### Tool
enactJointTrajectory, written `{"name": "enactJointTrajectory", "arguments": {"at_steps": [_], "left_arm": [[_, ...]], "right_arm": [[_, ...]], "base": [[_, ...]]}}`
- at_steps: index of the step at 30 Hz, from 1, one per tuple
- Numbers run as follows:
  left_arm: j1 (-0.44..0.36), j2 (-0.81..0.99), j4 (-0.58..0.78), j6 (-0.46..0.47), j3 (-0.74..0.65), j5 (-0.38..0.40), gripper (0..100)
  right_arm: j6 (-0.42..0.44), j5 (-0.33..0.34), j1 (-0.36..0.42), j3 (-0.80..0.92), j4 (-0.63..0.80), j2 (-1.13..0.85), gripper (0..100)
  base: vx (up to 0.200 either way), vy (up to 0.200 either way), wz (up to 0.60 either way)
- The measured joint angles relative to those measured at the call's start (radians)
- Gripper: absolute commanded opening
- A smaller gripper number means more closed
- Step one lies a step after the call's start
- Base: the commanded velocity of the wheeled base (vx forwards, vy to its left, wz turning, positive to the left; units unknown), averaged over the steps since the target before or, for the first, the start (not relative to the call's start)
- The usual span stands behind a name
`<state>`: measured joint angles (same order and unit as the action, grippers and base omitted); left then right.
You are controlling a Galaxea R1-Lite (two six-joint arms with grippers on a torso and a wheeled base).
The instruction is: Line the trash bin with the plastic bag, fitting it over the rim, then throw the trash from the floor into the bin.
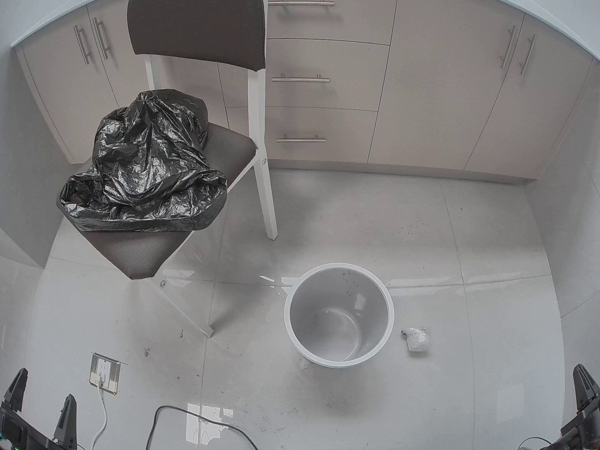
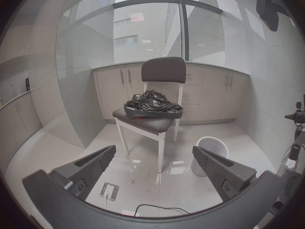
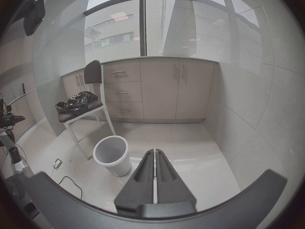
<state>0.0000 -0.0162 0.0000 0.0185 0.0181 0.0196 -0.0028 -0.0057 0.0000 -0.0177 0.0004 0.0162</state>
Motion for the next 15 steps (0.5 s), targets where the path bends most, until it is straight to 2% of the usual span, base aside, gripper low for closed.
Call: {"name": "enactJointTrajectory", "arguments": {"at_steps": [10,15], "left_arm": [[0.0,0.0,-0.002,-0.011,0.003,0.003,100],[-0.011,-0.018,0.007,-0.069,0.103,0.007,100]], "right_arm": [[0.0,-0.001,-0.001,0.0,-0.002,0.0,0],[0.067,-0.001,0.006,-0.048,-0.008,0.013,0]], "base": [[0.0,0.0,0.0],[0.0,0.0,0.0]]}}
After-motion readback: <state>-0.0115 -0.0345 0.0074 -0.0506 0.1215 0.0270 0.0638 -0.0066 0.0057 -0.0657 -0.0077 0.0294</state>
